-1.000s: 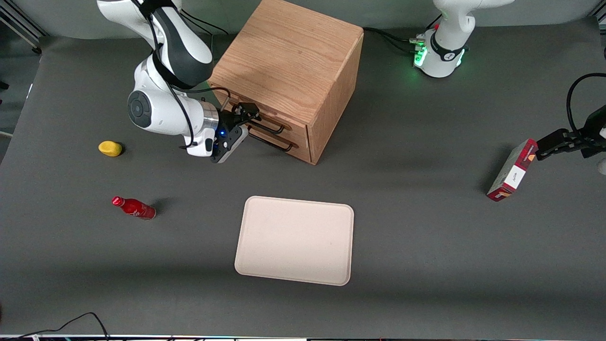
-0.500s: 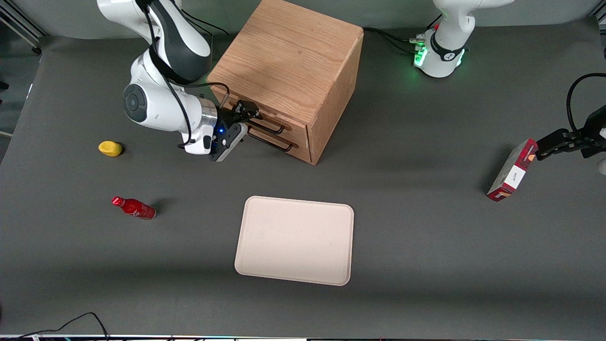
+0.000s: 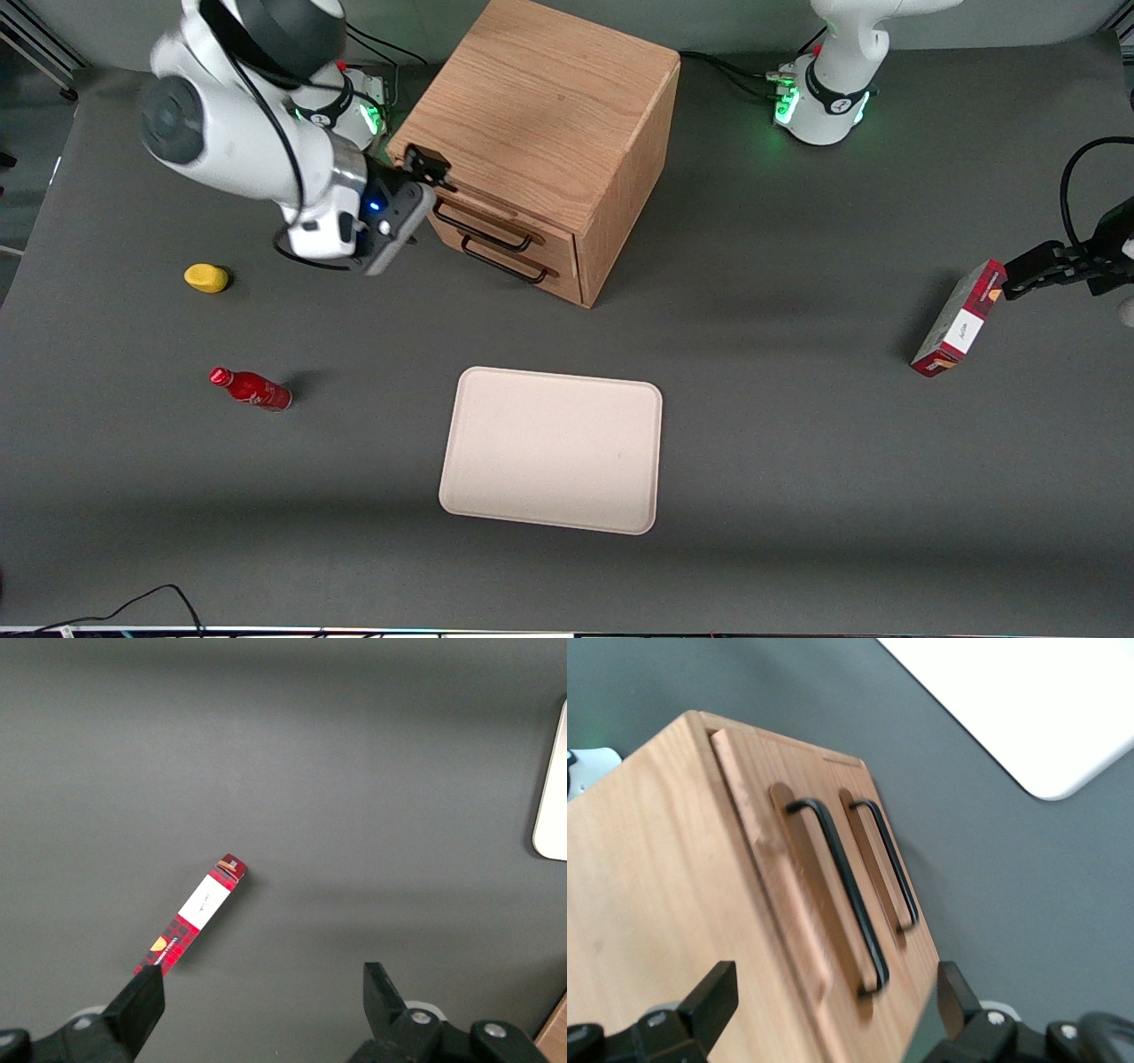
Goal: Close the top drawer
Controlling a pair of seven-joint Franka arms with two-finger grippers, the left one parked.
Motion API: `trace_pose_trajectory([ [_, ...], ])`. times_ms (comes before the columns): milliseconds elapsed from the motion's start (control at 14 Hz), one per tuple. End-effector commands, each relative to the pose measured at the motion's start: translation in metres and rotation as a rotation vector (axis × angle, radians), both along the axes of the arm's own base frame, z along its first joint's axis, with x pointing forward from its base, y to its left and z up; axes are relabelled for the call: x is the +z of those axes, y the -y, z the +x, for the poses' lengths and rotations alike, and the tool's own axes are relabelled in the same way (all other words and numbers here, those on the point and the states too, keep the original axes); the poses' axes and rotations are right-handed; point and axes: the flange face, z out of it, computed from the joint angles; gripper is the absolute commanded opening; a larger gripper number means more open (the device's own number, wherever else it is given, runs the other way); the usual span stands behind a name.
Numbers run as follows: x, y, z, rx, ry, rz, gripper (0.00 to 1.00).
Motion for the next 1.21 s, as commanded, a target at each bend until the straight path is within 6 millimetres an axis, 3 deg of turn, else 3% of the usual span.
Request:
trace_pose_trajectory([
  [0,0.109,0.015,-0.027,-0.171,0.105,-0.157,1.0],
  [71,0.135,0.025,-0.041,-0.225,0.152,-0.2,1.0],
  [214,0.172,0.075,-0.056,-0.317,0.189,-0.29,1.0],
  [357,0.198,0.133,-0.067,-0.421,0.235,-0.384,1.0],
  [500,0.212,0.195,-0.07,-0.524,0.235,-0.391,1.0],
  [571,0.208,0.217,-0.067,-0.539,0.217,-0.399,1.0],
  [714,0.171,0.267,-0.05,-0.599,0.154,-0.39,1.0],
  [786,0.148,0.279,-0.045,-0.603,0.146,-0.385,1.0],
  [1000,0.113,0.279,-0.046,-0.599,0.16,-0.38,1.0],
  [1143,0.114,0.276,-0.043,-0.593,0.17,-0.385,1.0],
])
